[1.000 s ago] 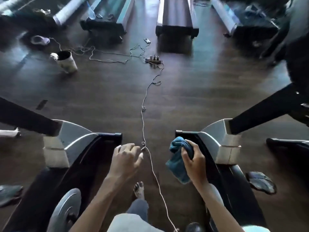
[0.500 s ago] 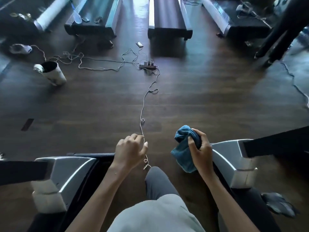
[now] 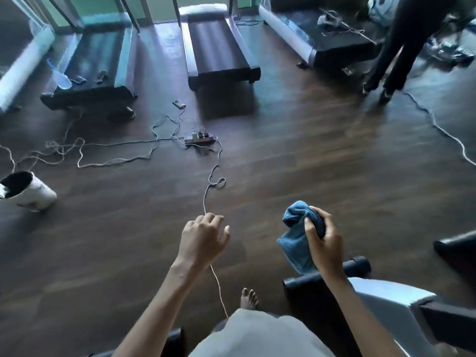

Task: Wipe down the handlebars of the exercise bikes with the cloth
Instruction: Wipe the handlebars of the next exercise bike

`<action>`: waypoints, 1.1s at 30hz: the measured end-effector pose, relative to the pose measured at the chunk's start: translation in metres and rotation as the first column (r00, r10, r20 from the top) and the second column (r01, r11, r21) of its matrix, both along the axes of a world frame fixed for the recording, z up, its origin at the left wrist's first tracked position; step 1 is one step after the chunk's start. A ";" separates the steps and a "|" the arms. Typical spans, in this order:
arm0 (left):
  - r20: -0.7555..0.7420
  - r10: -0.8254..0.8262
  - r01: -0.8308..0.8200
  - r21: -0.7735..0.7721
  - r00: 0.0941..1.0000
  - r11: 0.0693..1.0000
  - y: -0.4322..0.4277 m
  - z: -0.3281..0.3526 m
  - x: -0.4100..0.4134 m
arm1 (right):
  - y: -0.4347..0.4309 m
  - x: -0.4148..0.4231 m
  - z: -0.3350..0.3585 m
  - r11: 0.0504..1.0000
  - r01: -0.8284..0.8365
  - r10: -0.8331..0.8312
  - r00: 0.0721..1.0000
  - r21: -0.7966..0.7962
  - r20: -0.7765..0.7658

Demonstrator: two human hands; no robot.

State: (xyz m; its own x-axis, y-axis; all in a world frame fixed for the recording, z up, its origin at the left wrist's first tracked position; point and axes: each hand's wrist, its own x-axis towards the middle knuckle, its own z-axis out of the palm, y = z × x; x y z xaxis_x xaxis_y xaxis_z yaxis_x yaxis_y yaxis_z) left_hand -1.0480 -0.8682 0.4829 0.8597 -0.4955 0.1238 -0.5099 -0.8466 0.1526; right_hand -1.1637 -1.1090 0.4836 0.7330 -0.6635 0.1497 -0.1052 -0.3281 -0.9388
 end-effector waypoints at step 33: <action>-0.121 -0.977 0.984 0.007 0.178 0.178 -0.688 0.003 0.382 | -0.422 0.248 -0.018 0.241 0.969 -0.970 0.238 0.054 0.057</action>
State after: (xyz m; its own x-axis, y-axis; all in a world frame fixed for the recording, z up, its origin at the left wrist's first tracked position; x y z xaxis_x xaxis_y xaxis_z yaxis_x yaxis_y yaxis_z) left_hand -0.6659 -1.5565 0.4859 -0.3329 -0.9428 0.0154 -0.9215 0.3287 0.2068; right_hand -0.9160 -1.5311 0.4655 -0.4787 -0.8641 0.1555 -0.2810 -0.0171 -0.9596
